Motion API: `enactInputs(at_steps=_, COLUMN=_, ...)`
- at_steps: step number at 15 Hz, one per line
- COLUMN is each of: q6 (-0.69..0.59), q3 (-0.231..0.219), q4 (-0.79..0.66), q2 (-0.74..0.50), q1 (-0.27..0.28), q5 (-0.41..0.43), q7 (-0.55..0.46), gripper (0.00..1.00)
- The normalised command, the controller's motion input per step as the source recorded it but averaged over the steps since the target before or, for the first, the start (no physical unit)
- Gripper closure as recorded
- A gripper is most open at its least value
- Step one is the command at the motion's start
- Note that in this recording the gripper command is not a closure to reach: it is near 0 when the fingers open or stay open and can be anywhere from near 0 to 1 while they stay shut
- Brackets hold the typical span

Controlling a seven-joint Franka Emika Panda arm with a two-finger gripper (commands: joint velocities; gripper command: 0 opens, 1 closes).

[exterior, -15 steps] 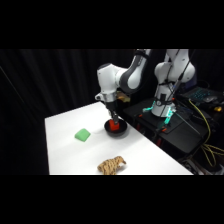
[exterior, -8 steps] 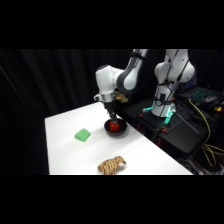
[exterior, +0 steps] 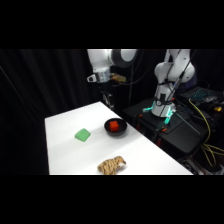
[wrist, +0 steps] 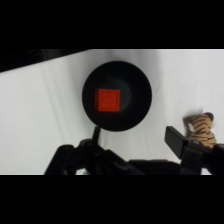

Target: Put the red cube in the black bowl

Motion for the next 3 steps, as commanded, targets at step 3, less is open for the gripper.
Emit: enactInputs(at_steps=3, q6=-0.43, q3=-0.046, q4=0.34, q2=-0.16, q1=-0.048, q5=-0.087, q7=0.03, gripper=0.00)
